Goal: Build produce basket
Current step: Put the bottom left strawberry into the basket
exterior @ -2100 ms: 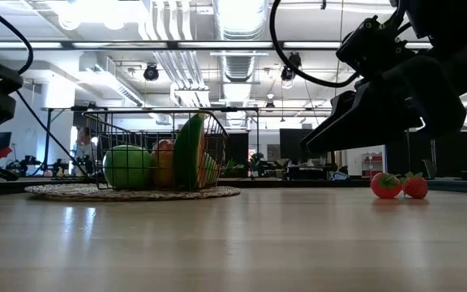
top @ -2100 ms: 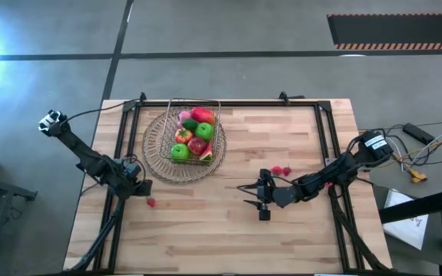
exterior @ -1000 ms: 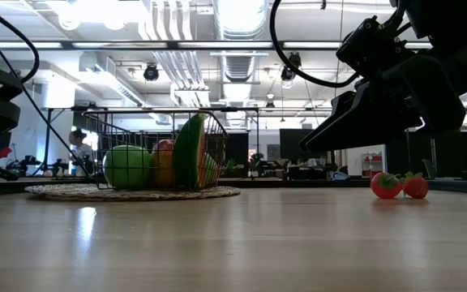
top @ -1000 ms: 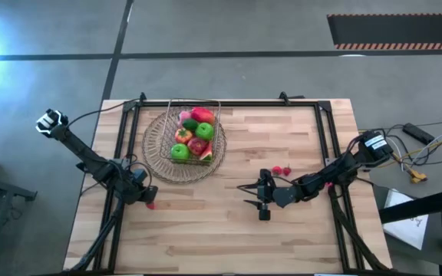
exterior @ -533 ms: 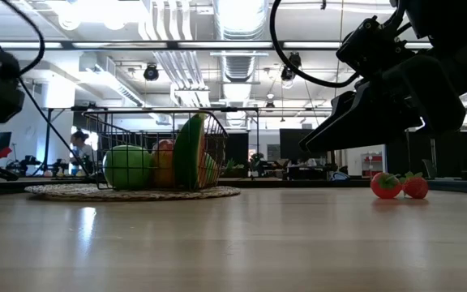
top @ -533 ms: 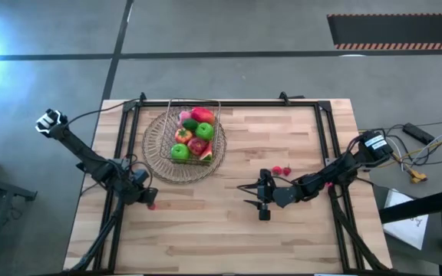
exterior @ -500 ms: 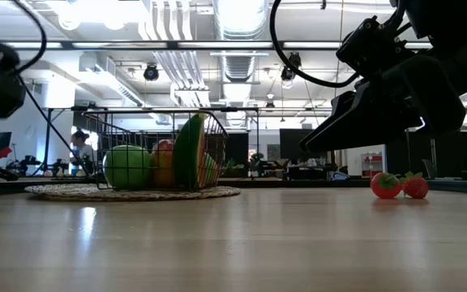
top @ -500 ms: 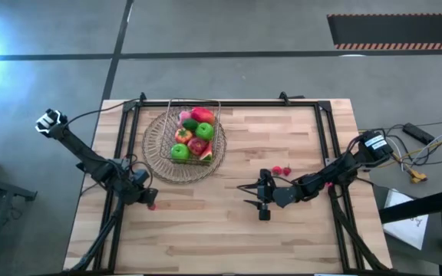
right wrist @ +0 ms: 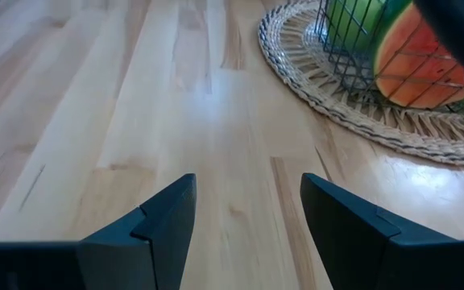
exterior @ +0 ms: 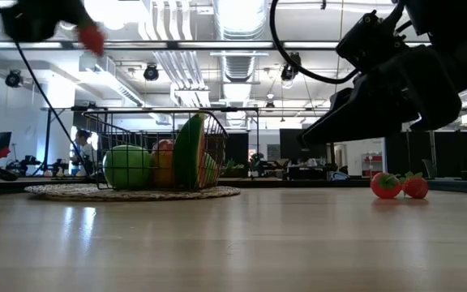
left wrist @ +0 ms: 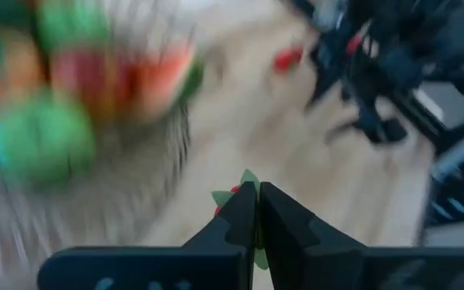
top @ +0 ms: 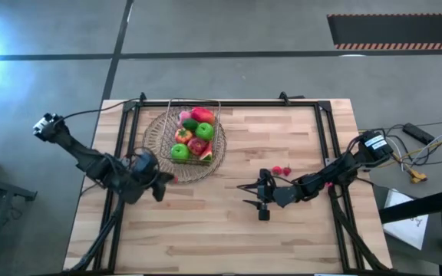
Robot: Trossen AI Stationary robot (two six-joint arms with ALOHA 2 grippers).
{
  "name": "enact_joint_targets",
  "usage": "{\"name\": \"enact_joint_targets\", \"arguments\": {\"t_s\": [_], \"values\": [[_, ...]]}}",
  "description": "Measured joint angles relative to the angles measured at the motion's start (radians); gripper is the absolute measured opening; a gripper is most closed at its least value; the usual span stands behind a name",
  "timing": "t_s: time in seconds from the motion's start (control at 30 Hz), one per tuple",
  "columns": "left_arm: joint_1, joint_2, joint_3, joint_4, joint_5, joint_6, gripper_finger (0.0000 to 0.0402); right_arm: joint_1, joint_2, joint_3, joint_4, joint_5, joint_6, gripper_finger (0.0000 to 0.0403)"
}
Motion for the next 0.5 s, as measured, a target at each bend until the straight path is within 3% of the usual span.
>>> {"name": "enact_joint_targets", "arguments": {"t_s": [0.13,0.27,0.5], "values": [[0.118,0.068,0.127,-0.001,-0.091,0.294,0.0001,0.0,0.0,0.002,0.005,0.0,0.001,0.0215],[0.296,0.126,0.185,-0.003,-0.094,0.529,0.0001,0.0,0.0,0.01,0.006,0.0,0.016,0.0215],[0.628,0.24,0.147,-0.003,0.112,0.727,0.0001,0.0,0.0,0.014,-0.001,0.0,0.05,0.0215]]}}
